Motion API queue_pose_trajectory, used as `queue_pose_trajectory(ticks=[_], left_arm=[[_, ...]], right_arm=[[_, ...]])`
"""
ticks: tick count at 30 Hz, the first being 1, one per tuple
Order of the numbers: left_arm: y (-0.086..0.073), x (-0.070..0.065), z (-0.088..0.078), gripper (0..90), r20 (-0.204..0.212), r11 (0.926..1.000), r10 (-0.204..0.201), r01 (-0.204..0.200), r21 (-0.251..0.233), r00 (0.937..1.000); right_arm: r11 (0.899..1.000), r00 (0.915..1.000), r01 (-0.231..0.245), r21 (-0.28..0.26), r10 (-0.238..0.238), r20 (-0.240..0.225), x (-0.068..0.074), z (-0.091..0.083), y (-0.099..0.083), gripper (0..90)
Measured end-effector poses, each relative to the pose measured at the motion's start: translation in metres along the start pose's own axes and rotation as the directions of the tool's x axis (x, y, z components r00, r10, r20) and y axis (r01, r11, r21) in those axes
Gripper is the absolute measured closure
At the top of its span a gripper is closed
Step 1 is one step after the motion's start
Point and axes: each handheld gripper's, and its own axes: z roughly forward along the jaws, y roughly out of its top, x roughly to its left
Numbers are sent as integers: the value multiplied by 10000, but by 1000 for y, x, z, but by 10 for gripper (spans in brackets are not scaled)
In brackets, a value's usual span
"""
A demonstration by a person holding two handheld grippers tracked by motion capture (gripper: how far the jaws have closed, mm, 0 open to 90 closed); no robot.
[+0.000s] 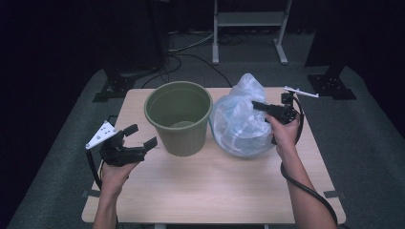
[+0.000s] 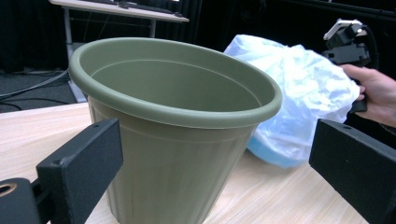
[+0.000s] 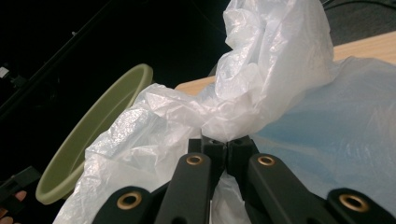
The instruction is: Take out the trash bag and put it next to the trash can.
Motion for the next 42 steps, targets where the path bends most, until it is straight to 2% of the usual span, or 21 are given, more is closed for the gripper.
queue_pose_trajectory(ticks=[13, 25, 35, 36, 38, 39, 41, 42], left_arm=[[-1, 0, -2, 15, -11, 10000, -75, 75, -13, 10000], [-2, 1, -3, 15, -29, 9999, -104, 104, -1, 9999], [-4, -1, 1, 15, -3, 9999, -71, 71, 137, 10000], [-4, -1, 2, 15, 0, 9999, -65, 65, 143, 10000], [-5, -1, 2, 15, -15, 9998, -68, 68, 165, 10000], [-5, -1, 2, 15, -19, 9998, -82, 82, 164, 10000], [-4, 0, 2, 15, 0, 9998, -150, 150, 126, 9999], [-4, 0, 2, 15, 0, 9998, -150, 150, 126, 9999]], right_arm=[[9975, 9995, -26, 704, 47, -307, -2, 39, -27, 892], [9923, 9994, -104, 1233, 143, -304, -9, 63, -46, 892], [9906, 9997, -69, 1363, 101, -230, -13, 64, -50, 888], [9905, 9995, 16, 1376, 28, -324, -14, 63, -51, 842], [9903, 9992, 111, 1385, -58, -390, -13, 62, -50, 814], [9910, 9983, 288, 1310, -218, -547, -12, 58, -49, 736], [9927, 9969, 415, 1134, -336, -709, -11, 53, -47, 665], [9927, 9969, 415, 1134, -336, -709, -11, 53, -47, 665]])
